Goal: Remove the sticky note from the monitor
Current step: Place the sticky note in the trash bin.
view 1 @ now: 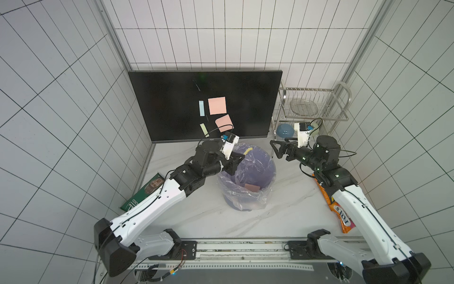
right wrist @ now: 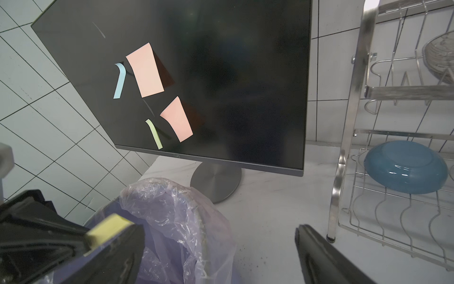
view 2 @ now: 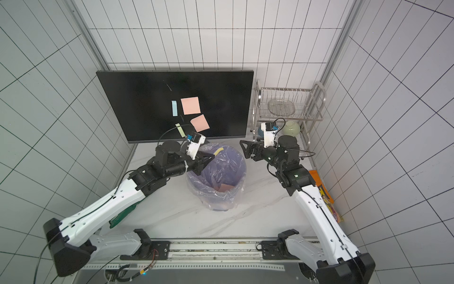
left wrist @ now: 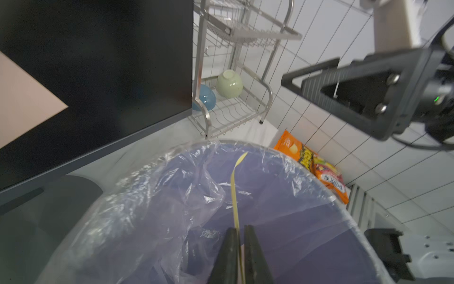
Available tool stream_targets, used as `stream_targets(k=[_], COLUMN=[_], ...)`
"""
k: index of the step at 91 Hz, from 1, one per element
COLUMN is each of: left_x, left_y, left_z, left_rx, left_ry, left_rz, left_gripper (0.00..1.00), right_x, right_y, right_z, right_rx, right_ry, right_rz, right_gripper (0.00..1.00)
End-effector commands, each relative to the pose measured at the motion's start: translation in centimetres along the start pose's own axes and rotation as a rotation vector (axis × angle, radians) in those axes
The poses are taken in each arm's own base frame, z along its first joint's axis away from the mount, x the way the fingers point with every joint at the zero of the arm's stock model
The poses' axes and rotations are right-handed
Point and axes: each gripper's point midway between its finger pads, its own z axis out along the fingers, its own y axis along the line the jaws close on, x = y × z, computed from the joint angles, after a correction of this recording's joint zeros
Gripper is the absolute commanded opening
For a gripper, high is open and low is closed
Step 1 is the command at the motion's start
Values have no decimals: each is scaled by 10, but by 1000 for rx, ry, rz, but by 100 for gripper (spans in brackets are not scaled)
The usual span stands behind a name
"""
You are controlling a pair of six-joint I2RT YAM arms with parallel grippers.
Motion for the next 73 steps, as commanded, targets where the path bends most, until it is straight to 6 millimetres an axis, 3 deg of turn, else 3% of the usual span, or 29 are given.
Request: stream_targets(k=[1, 12, 17, 27, 59, 73], left_x=[-4, -13, -20, -39, -105, -119], left_y=[6, 2, 2, 18, 124, 163], left_z=[-2, -5, -10, -31, -115, -127], left_rx=[-67, -55, -61, -108, -37, -16], left_ry=[14, -12, -36, -99, -427, -539], left_rz=[69, 66, 68, 26, -325, -454], left_gripper=[33, 61, 68, 74, 87, 88], right_x=[-14, -12, -12, -10, -7, -4], right_y=[5, 4, 4, 5, 10, 10], right_z=[-11, -11, -11, -10, -2, 2], right_rx=[15, 17, 15, 7, -42, -54], right_ry=[-33, -28, -28, -25, -27, -28], right_rz=[-35, -34, -31, -26, 14, 32], right_gripper=[99, 99, 99, 99, 99, 99])
